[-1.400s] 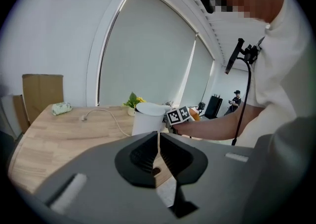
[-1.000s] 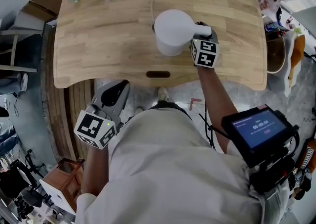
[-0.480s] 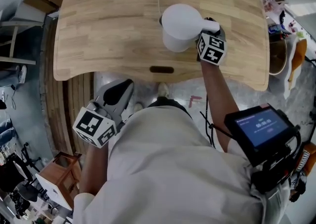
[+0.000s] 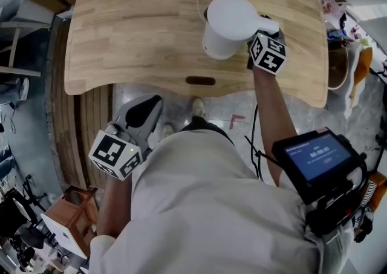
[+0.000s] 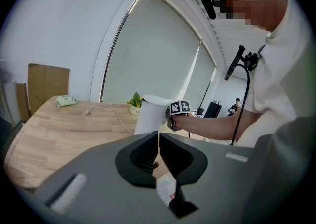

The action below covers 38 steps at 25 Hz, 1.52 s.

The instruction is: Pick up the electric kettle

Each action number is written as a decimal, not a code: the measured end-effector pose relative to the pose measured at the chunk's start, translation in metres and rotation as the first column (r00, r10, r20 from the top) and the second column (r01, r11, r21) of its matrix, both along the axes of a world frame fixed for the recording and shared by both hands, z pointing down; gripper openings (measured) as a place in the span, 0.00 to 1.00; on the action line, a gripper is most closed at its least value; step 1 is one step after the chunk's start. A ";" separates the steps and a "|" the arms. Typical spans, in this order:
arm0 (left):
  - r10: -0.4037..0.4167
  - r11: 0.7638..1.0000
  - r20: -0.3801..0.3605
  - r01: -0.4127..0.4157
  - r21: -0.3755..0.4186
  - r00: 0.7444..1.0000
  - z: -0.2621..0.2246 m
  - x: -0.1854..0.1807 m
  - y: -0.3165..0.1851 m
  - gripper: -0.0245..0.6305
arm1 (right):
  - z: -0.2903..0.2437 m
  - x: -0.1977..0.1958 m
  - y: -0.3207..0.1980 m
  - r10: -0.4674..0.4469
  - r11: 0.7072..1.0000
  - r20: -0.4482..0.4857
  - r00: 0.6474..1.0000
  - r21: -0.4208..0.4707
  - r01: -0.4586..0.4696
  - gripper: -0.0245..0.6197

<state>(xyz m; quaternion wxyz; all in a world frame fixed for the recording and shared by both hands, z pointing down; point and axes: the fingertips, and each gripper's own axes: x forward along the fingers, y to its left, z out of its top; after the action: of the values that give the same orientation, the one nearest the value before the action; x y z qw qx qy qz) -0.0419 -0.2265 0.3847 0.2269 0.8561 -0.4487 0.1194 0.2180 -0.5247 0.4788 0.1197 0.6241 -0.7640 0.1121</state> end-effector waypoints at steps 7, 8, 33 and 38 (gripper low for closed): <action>0.038 0.999 -0.018 -0.037 0.005 0.999 0.002 -0.002 -0.002 0.07 | -0.022 0.005 0.010 0.004 1.000 -0.002 1.000 0.009 -0.004 0.10; 0.046 0.999 -0.020 -0.046 0.007 0.999 0.003 -0.002 -0.004 0.07 | -0.023 0.006 0.011 0.005 1.000 -0.001 1.000 0.006 -0.005 0.10; 0.266 0.963 -0.046 -0.263 0.064 0.963 0.001 -0.045 0.090 0.06 | -0.092 -0.037 0.185 0.035 0.999 0.022 0.999 0.020 -0.035 0.10; 0.301 0.952 -0.047 -0.298 0.070 0.952 0.002 -0.050 0.108 0.06 | -0.101 -0.049 0.216 0.029 0.999 0.034 0.999 0.030 -0.030 0.10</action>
<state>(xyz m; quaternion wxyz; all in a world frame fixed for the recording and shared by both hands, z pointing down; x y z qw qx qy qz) -0.0916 -0.1181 0.3864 0.1921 0.9240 -0.3105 0.1136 0.1688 -0.3088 0.3774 0.0955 0.6352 -0.7581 0.1125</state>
